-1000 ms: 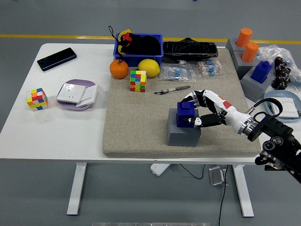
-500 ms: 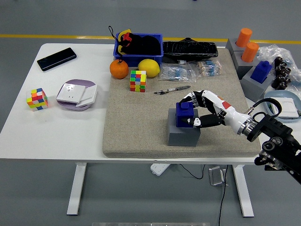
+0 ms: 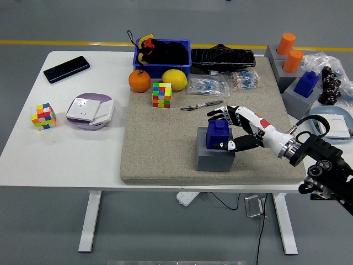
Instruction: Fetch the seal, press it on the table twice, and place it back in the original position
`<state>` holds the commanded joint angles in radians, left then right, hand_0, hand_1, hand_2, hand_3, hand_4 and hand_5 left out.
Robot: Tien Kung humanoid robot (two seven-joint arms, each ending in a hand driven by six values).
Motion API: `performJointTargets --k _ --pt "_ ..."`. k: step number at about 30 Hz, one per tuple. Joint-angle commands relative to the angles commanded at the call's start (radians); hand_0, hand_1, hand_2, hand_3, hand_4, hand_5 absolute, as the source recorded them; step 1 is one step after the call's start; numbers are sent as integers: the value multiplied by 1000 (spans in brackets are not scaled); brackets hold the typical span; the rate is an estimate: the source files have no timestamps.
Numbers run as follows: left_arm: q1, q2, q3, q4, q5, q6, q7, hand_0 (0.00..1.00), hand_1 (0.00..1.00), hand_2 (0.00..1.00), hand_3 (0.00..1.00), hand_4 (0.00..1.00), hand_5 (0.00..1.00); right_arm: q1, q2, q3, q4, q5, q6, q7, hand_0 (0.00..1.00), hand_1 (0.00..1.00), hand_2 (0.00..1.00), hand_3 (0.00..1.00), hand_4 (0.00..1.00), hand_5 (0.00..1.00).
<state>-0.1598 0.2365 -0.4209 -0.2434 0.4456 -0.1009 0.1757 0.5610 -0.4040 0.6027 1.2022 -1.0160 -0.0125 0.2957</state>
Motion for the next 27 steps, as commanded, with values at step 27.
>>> performJointTargets --k 27 --pt "-4 4 2 -1 -3 0 0 749 697 686 752 692 292 -29 -34 116 15 -59 64 -49 941 922 905 902 998 354"
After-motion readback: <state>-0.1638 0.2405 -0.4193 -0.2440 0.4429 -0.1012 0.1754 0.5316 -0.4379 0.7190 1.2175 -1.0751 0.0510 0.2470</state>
